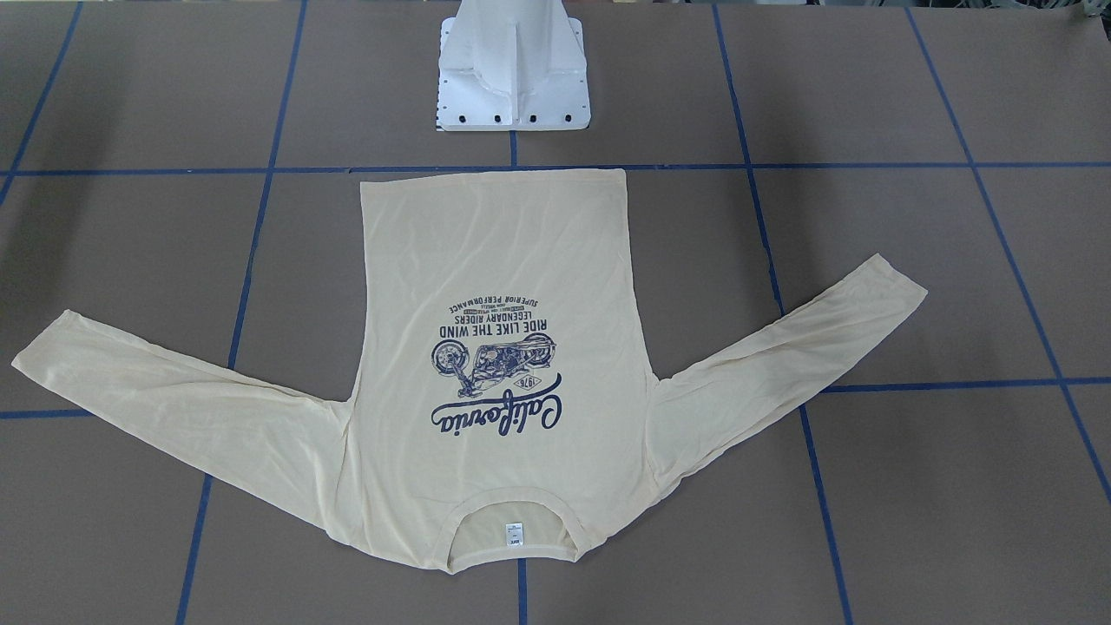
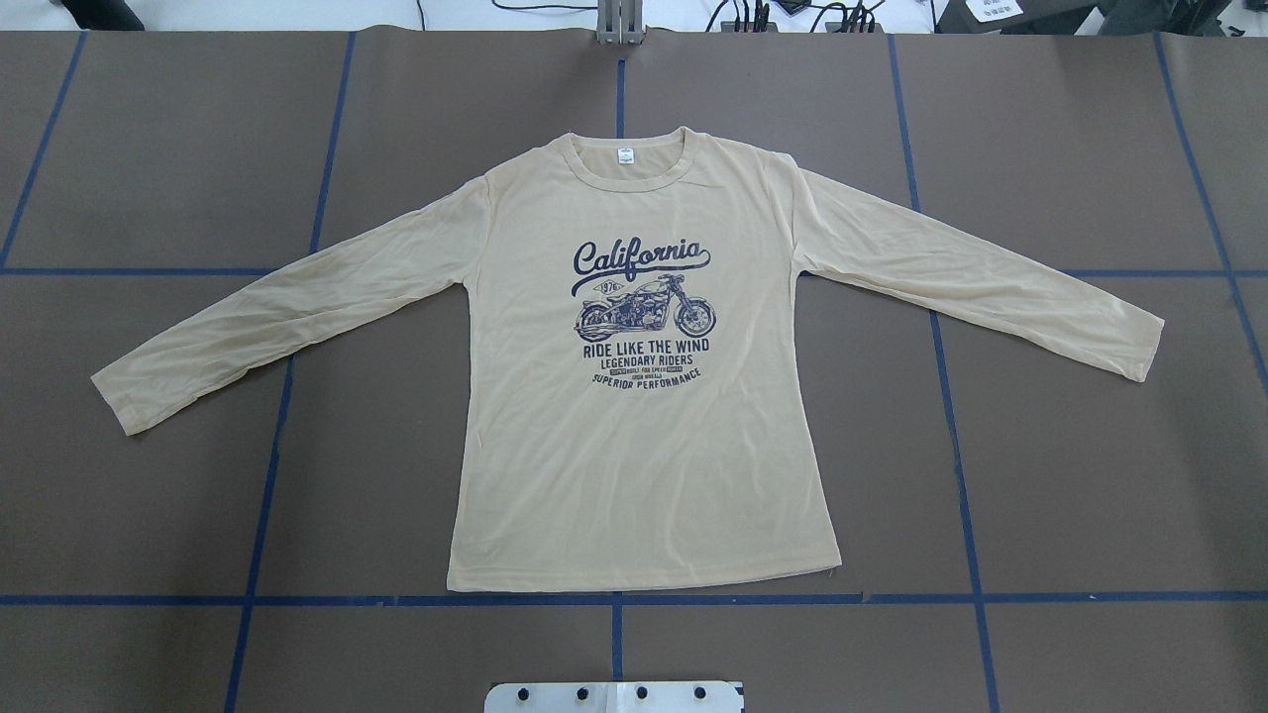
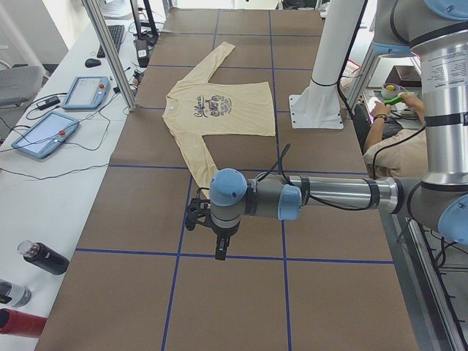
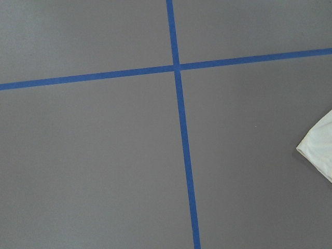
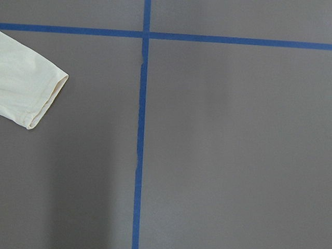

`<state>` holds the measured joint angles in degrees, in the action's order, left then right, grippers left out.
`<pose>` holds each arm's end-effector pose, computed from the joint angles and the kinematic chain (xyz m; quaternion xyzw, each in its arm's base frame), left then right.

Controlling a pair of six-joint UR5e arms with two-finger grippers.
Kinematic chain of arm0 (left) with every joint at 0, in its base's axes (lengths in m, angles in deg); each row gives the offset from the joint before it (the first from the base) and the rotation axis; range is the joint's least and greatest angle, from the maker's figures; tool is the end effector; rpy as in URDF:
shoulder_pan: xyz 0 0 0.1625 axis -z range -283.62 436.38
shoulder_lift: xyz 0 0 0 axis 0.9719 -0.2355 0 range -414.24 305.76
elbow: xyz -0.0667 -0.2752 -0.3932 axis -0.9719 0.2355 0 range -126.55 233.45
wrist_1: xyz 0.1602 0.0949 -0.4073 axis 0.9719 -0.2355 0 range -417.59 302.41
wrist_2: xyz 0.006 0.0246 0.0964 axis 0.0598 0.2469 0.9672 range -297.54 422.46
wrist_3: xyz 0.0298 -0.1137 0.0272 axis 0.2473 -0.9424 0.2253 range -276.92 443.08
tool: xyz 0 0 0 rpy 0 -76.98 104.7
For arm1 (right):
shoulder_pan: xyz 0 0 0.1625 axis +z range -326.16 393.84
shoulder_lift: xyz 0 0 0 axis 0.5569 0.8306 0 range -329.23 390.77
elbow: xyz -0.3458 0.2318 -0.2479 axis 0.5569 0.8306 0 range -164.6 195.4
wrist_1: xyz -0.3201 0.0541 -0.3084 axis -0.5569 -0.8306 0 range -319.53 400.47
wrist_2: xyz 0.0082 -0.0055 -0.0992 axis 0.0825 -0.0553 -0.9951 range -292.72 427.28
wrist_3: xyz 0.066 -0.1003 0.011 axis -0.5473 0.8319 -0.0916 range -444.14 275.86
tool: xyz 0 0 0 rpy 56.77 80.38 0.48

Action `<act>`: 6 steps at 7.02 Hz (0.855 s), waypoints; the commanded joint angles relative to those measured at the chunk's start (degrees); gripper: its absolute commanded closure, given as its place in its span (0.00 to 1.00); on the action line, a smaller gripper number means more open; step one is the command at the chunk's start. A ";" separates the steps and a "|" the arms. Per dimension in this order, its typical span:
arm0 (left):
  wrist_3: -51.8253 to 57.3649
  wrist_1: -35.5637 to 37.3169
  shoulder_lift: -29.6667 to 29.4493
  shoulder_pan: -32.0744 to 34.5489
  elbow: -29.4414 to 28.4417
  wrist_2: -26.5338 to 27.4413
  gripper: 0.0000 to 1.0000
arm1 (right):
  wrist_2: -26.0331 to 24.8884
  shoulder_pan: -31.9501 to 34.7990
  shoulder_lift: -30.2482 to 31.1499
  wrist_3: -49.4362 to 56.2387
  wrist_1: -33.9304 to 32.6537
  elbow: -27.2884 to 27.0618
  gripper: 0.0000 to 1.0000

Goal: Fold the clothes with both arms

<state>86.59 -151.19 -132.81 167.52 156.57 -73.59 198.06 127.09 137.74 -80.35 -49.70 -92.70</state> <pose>-0.0552 -0.4373 0.6990 0.0582 0.3887 0.0371 0.9188 0.0765 -0.3835 0.7071 0.0292 -0.3472 -0.0073 0.9373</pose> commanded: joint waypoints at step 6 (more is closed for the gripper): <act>-0.09 -10.90 0.00 -2.70 0.94 0.70 0.00 | 0.79 -0.09 -1.05 0.08 -0.09 -2.11 0.00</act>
<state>86.58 -160.93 -132.76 166.55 157.40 -73.32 198.38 127.07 136.99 -80.27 -49.75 -94.05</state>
